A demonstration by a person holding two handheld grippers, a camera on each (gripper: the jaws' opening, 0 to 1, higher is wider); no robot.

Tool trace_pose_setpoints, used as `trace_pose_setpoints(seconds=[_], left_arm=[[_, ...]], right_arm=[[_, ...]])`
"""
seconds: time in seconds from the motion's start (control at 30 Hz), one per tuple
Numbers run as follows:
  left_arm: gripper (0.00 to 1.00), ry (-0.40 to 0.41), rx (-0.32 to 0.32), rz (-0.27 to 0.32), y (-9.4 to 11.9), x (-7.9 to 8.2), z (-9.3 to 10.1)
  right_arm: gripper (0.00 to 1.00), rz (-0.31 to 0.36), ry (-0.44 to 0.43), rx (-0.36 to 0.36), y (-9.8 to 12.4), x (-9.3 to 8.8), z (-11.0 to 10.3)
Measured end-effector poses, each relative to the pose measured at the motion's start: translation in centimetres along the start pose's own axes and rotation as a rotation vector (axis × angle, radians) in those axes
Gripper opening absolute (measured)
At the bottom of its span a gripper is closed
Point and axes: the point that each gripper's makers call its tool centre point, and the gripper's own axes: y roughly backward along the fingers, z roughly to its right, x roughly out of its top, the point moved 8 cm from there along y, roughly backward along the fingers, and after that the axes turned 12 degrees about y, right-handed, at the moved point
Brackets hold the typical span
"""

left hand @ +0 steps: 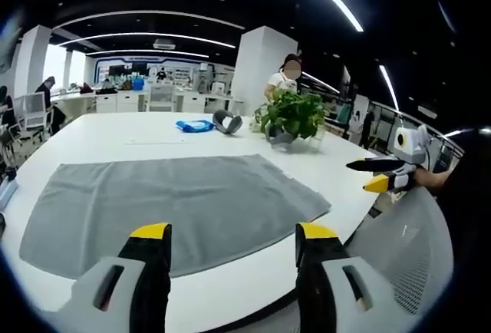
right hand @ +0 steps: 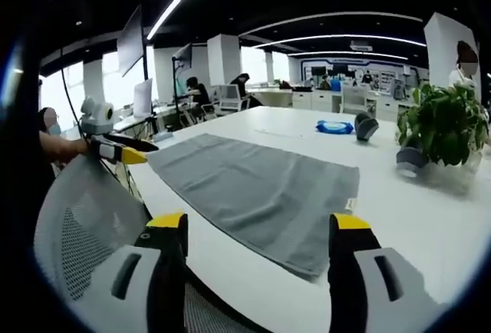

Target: Fold the towel on the table until its edges align and the towel forms a compact rectangular stack.

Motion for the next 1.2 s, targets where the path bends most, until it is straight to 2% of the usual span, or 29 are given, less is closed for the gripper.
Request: trace_pose_setpoints(seconds=[0.03, 0.1, 0.13, 0.17, 0.23, 0.33, 0.47, 0.5, 0.53, 0.57, 0.6, 0.63, 0.7, 0.73, 0.77, 0.8, 0.9, 0.93, 1.0, 1.07, 1.2], left_arm=[[0.67, 0.002, 0.003, 0.001, 0.0, 0.0, 0.0], [0.68, 0.004, 0.005, 0.000, 0.0, 0.0, 0.0], [0.67, 0.015, 0.005, 0.001, 0.0, 0.0, -0.1], [0.66, 0.069, -0.006, -0.005, 0.1, 0.1, 0.0], [0.66, 0.067, -0.020, -0.016, 0.1, 0.1, 0.0], [0.60, -0.003, -0.041, -0.114, -0.2, -0.1, -0.1], [0.45, -0.131, -0.068, -0.190, -1.1, 1.3, -0.9], [0.42, -0.149, -0.078, -0.204, -1.4, 1.7, -1.0], [0.39, -0.163, -0.093, -0.212, -1.8, 2.0, -0.9], [0.37, -0.188, -0.119, -0.216, -2.4, 2.5, -0.8], [0.35, -0.194, -0.132, -0.218, -2.7, 2.7, -0.6], [0.33, -0.213, -0.156, -0.236, -3.7, 3.3, -0.1], [0.31, -0.262, -0.197, -0.232, -5.4, 4.2, 0.7], [0.31, -0.266, -0.206, -0.236, -5.8, 4.3, 0.9], [0.32, -0.275, -0.224, -0.248, -7.1, 4.6, 1.4], [0.33, -0.283, -0.235, -0.255, -7.9, 4.8, 1.8], [0.37, -0.311, -0.278, -0.273, -10.6, 5.1, 4.3], [0.38, -0.365, -0.314, -0.256, -11.8, 5.2, 6.5], [0.38, -0.396, -0.343, -0.254, -12.7, 4.9, 8.2], [0.38, -0.417, -0.372, -0.270, -14.0, 3.8, 9.8], [0.38, -0.418, -0.393, -0.329, -15.6, 1.2, 11.0]], right_arm=[[0.70, -0.033, 0.006, 0.005, 0.0, -0.4, 0.0], [0.63, -0.026, -0.005, 0.009, 0.0, -0.3, 0.0], [0.56, -0.030, -0.009, 0.009, 0.1, -0.3, 0.0], [0.52, -0.026, -0.031, 0.008, 0.2, -0.3, 0.1], [0.49, -0.015, -0.057, 0.004, 0.3, -0.3, 0.4], [0.42, -0.078, -0.031, -0.003, 0.3, -0.8, 0.8], [0.25, -0.106, -0.027, 0.015, 0.5, -1.2, 2.7], [0.23, -0.130, -0.030, 0.028, 0.5, -1.5, 3.1], [0.21, -0.184, -0.029, 0.033, 0.6, -2.2, 3.9], [0.20, -0.199, -0.007, 0.042, 0.4, -2.5, 4.3], [0.20, -0.246, 0.017, 0.068, 0.1, -3.2, 4.8], [0.20, -0.279, 0.034, 0.082, -0.1, -3.6, 5.1], [0.14, -0.359, 0.067, 0.124, -0.7, -4.7, 5.6], [0.12, -0.365, 0.076, 0.131, -0.8, -4.9, 5.7], [0.10, -0.387, 0.107, 0.164, -1.4, -5.3, 5.9], [0.10, -0.407, 0.118, 0.178, -1.8, -5.6, 5.9], [0.19, -0.440, 0.259, 0.244, -3.3, -6.1, 6.2], [0.21, -0.452, 0.330, 0.283, -3.8, -6.1, 6.2], [0.17, -0.479, 0.420, 0.313, -4.3, -6.0, 6.2], [0.14, -0.488, 0.480, 0.347, -4.9, -5.9, 6.1], [0.19, -0.547, 0.473, 0.415, -5.8, -7.2, 5.4]])
